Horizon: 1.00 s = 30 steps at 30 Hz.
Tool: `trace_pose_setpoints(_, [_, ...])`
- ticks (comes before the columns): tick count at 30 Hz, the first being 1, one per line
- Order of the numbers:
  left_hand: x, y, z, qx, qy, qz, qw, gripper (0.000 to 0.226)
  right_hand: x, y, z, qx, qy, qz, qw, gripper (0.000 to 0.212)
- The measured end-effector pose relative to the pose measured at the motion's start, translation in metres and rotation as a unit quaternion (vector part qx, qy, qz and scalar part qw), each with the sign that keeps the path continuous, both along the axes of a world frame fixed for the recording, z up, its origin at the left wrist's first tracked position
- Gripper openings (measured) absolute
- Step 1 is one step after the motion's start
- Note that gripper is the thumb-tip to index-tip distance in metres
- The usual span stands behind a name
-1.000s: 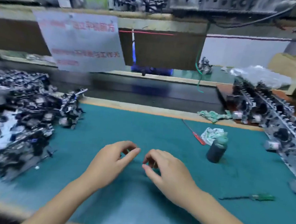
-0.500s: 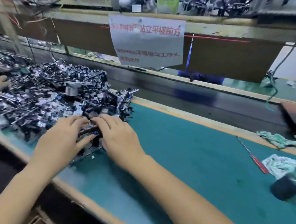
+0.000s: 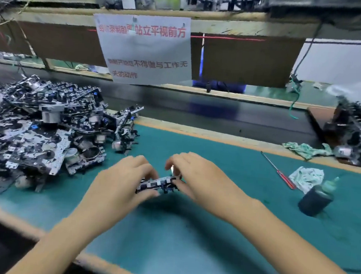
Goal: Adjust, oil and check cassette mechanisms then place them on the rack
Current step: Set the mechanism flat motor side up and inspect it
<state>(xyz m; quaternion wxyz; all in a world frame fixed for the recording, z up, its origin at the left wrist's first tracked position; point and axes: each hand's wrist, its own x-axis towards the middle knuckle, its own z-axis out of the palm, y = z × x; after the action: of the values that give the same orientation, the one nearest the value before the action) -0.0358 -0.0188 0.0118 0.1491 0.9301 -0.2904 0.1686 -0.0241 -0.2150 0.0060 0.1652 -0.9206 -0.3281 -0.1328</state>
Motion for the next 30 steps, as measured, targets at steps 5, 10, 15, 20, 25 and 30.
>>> trace_pose_setpoints(5, [-0.013,-0.106,-0.009,0.019,-0.072,-0.123,0.990,0.033,-0.062,-0.096,-0.004,-0.052,-0.021,-0.149,0.987,0.016])
trace_pose_setpoints(10, [-0.034,-0.184,-0.046,0.007,-0.210,-0.216,0.953,0.015,-0.113,-0.161,-0.023,-0.086,-0.109,-0.244,0.960,0.024])
trace_pose_setpoints(15, [-0.020,-0.196,-0.082,0.015,-0.203,-0.312,0.928,0.043,-0.148,-0.180,-0.063,-0.083,-0.106,-0.225,0.965,0.016])
trace_pose_setpoints(20, [0.001,-0.174,-0.088,-0.092,0.197,-0.270,0.938,0.114,-0.155,-0.185,-0.071,0.041,-0.090,-0.256,0.962,0.025])
trace_pose_setpoints(25, [0.004,-0.175,-0.090,-0.141,0.261,-0.263,0.918,0.105,-0.154,-0.190,-0.075,0.176,-0.056,-0.311,0.932,0.020])
trace_pose_setpoints(30, [0.006,-0.173,-0.089,-0.126,0.281,-0.255,0.916,0.112,-0.152,-0.190,-0.078,0.231,-0.032,-0.336,0.912,0.013])
